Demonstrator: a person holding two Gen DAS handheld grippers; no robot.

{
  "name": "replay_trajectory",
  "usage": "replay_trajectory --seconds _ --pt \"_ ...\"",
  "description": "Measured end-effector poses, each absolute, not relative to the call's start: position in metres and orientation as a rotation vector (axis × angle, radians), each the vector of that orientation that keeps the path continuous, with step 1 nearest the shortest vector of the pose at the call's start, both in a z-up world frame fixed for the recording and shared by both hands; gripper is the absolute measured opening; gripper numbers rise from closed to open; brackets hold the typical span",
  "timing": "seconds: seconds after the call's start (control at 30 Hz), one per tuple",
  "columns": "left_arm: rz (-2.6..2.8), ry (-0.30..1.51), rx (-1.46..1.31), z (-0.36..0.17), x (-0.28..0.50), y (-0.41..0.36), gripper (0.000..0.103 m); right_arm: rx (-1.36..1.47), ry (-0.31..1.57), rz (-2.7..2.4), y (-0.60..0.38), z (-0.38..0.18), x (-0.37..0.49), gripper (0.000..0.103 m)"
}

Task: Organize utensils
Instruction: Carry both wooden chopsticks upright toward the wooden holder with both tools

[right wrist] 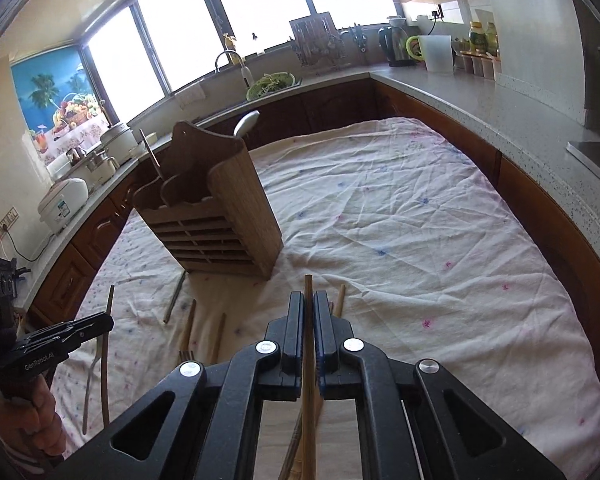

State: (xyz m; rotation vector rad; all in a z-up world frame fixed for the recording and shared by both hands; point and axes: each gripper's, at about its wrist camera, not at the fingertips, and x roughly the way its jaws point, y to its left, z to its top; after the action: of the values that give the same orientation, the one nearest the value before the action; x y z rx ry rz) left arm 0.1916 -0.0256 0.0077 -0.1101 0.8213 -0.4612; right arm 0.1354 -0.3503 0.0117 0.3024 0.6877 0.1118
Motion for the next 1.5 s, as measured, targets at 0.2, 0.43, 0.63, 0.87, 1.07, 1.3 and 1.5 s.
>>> replay_trajectory --seconds 0.2,0.43,0.63,0.87,1.07,1.3,1.5 --pt "-0.472 0.736 -0.143 0.042 0.167 -0.01 0.005 0.319 0.603 0.143 -0.344 0.046 0.117 0.005" --pt "-0.473 0.666 -0.169 0.065 0.15 0.004 0.005 0.307 0.498 0.159 -0.332 0.083 0.096 0.005" --pt "-0.446 0.625 -0.182 0.073 0.149 0.012 0.005 0.29 0.441 0.167 -0.325 0.102 0.092 0.005" --pt "-0.437 0.6 -0.201 0.078 0.153 0.017 0.005 0.286 0.41 0.175 -0.32 0.111 0.098 0.005" --pt "-0.428 0.566 -0.207 0.087 0.16 0.018 0.005 0.282 0.389 0.185 -0.316 0.116 0.106 0.005" --pt "-0.413 0.508 -0.224 0.103 0.175 0.019 0.005 0.287 0.35 0.184 -0.314 0.125 0.121 0.005" --pt "-0.426 0.444 -0.224 0.125 0.198 0.014 0.005 0.297 0.293 0.194 -0.312 0.143 0.14 0.005"
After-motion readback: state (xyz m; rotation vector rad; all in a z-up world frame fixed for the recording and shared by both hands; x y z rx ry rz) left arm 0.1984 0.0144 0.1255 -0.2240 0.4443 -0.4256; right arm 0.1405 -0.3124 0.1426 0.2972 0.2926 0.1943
